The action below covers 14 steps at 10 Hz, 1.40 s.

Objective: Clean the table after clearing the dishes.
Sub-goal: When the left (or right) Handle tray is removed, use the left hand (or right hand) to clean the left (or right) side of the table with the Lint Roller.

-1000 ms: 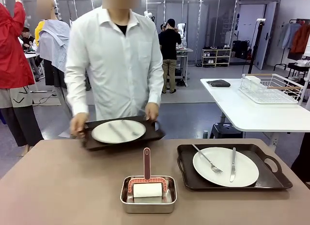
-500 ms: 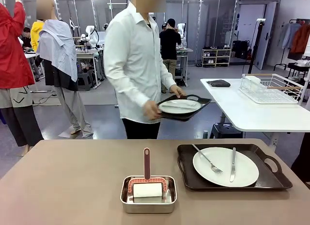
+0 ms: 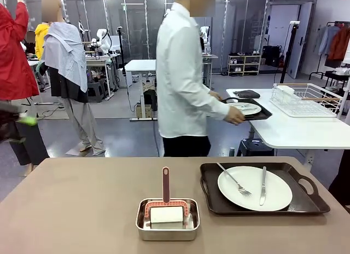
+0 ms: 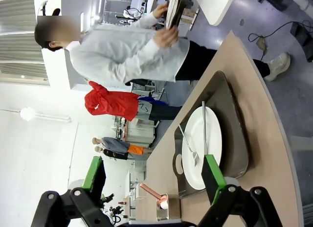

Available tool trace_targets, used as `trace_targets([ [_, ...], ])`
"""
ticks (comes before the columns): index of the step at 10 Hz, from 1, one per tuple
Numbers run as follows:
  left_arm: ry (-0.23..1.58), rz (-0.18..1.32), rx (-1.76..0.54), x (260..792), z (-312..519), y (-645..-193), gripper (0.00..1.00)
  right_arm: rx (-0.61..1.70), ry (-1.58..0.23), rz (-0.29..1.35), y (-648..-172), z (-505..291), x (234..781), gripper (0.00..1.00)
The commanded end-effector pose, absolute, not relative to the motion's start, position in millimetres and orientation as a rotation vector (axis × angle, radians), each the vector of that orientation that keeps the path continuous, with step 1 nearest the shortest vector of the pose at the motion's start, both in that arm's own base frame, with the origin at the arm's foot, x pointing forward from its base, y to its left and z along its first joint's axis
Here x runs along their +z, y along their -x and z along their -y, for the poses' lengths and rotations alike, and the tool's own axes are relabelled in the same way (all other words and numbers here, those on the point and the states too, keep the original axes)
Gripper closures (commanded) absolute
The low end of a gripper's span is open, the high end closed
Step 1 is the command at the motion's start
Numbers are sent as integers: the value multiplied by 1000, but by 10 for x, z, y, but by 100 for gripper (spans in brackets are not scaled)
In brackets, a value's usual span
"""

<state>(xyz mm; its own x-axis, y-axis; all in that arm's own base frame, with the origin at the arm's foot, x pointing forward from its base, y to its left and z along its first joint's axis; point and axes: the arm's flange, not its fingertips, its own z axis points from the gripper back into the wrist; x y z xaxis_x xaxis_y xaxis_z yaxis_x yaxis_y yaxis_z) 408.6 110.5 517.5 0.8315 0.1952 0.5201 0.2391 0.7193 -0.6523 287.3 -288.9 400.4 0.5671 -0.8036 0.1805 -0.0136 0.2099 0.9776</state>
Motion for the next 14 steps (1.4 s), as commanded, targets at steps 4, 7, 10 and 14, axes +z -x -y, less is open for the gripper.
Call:
trace_targets([
  [4, 440, 551, -730, 5574, 775, -4611, 0, -648, -1267, 831, -2853, 2894, 4037, 0],
  [7, 396, 432, -1075, 5327, 1571, -4537, 0, -648, -1267, 831, -2853, 2894, 4037, 0],
  [10, 417, 412, -1082, 5276, 1788, -4389, 0, -648, -1267, 831, -2853, 2894, 4037, 0],
  [14, 401, 387, -1115, 5206, 1890, -4435, 0, -648, -1267, 831, -2853, 2894, 4037, 0],
])
